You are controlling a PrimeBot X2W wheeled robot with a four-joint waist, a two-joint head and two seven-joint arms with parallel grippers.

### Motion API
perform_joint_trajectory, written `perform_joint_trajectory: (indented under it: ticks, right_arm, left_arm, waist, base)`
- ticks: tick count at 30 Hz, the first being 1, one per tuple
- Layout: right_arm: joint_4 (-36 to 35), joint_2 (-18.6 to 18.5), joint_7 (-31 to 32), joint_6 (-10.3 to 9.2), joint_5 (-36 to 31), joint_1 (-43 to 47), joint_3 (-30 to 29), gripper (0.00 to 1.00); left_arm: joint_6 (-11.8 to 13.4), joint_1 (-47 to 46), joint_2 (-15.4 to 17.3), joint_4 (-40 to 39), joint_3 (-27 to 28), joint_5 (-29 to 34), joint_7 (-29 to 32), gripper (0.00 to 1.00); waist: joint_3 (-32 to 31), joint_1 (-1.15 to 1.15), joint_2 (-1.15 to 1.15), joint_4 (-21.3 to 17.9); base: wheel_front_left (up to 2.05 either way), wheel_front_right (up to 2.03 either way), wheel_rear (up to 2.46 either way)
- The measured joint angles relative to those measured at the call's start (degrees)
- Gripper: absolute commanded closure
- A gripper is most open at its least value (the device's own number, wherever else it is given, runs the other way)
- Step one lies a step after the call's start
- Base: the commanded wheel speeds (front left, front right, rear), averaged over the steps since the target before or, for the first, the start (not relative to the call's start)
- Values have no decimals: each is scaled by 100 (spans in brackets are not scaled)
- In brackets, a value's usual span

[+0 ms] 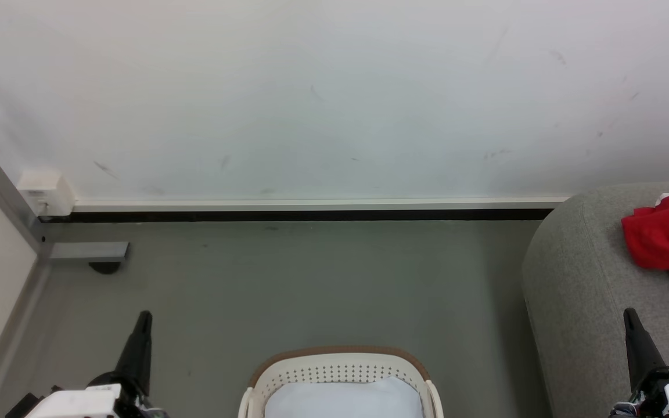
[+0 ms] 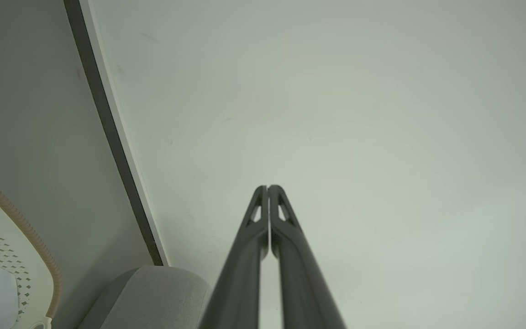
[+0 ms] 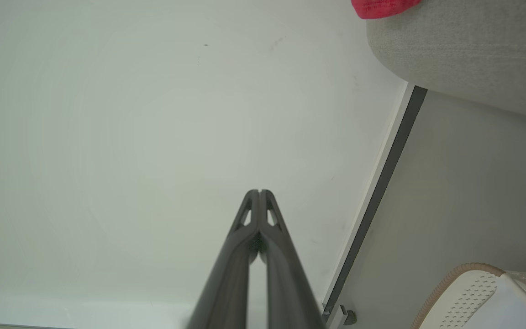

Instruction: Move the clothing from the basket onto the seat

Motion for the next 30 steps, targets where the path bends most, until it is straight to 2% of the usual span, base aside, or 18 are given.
perform_joint_trajectory:
  ticks: [30]
  right_arm:
    - [1, 19, 26, 0, -19, -2, -27, 100]
  left_arm:
    - [0, -1, 0, 0, 0, -1, 0, 100]
  waist:
    - [0, 0, 0, 0]
  base:
    - [0, 0, 0]
